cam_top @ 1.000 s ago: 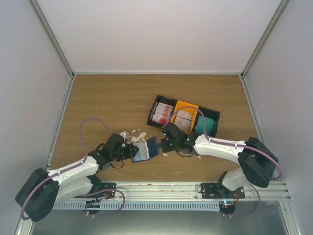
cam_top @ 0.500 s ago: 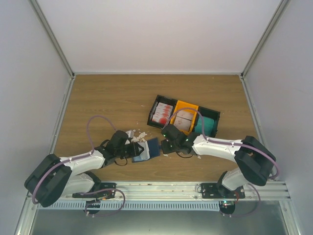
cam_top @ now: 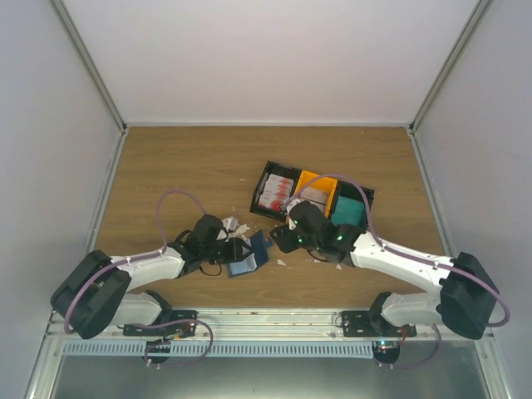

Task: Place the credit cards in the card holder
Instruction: Open the card holder at the center of the board.

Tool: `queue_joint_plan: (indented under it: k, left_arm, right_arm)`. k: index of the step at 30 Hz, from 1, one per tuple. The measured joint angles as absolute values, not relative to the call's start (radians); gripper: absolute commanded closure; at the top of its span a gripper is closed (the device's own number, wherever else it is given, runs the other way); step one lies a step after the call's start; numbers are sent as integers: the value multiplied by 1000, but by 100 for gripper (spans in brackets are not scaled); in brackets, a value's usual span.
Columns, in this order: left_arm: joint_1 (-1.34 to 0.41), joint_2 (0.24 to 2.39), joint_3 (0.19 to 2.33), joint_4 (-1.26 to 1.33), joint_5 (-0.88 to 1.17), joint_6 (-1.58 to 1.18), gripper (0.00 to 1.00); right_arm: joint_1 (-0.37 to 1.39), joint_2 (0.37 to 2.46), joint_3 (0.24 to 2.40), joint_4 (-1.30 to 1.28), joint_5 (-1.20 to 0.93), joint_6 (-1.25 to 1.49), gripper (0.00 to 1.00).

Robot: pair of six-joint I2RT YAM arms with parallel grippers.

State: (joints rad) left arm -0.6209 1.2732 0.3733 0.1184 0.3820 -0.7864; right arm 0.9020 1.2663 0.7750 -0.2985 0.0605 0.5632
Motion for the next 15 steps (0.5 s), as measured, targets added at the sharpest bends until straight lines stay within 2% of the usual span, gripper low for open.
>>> queue_joint_plan:
  k: [5,8,10,15]
  left_arm:
    - [-620,1310,382,144,429,-772,65]
    - [-620,1339,402,160,461,-766,67]
    - [-620,1358,418,176,484,-760,67]
    - [-619,1415,457,198,541,-738,68]
  right_arm:
    - [902,1242,770,-250,-58,518,58]
    - [902,1223,744,-199,-165,487,72]
    - [902,1225,724,-168,-235,476,77]
    - [902,1234,643,-87,-373,487,77]
